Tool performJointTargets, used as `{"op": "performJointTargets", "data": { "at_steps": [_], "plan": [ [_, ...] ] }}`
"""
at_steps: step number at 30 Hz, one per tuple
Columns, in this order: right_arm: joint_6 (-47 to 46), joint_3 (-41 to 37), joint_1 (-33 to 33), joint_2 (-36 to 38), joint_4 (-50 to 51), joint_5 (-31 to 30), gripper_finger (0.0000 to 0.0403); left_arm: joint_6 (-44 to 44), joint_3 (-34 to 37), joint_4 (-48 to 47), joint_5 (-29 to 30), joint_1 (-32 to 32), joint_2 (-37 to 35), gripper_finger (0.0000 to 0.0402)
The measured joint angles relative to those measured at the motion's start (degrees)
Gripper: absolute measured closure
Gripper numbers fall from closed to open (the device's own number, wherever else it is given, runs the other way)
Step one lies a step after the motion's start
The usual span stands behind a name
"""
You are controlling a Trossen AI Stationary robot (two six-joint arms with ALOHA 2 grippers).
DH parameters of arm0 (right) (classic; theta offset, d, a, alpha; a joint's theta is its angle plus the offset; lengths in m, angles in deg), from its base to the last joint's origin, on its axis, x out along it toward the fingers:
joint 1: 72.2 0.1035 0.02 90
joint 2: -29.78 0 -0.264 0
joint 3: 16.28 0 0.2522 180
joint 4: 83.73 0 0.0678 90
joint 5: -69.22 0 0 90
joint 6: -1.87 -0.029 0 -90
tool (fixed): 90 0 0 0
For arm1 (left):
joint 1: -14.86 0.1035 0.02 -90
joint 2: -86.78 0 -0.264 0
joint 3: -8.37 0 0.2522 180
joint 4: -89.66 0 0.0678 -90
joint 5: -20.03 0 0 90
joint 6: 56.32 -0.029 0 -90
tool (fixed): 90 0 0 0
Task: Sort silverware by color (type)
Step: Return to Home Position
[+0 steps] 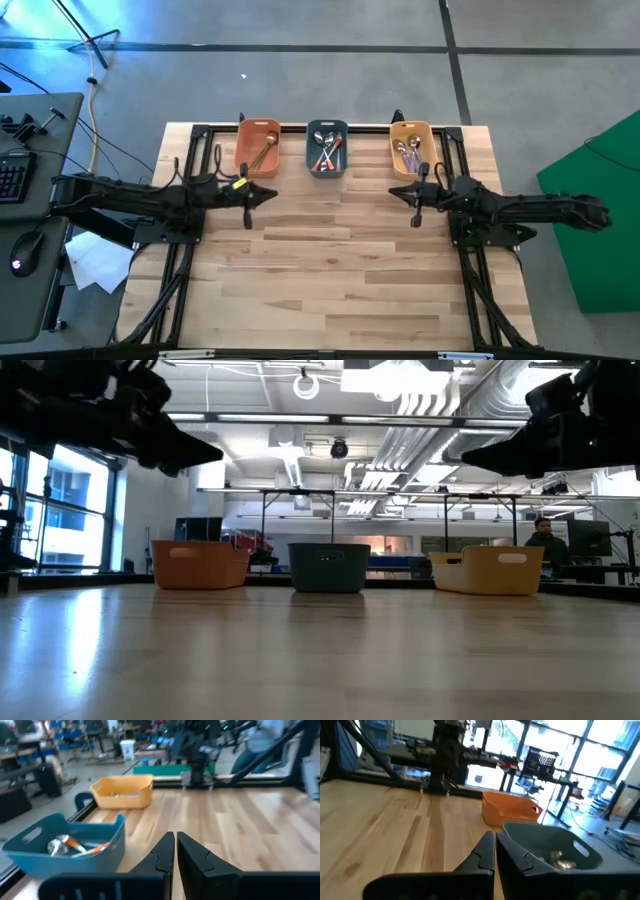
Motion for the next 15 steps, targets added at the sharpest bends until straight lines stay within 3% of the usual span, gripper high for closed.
{"op": "performJointTargets", "data": {
  "at_steps": [10,15],
  "plan": [
    [-0.20,-0.28,-0.19,15.72,13.24,-0.54,0.0403,0.19,8.62,-0.66,0.87,-2.99,-16.57,0.0392],
    [-1.16,-0.28,-1.71,22.57,19.56,-0.06,0.0403,1.18,8.95,-6.57,1.86,-3.83,-22.84,0.0392]
  ]
}}
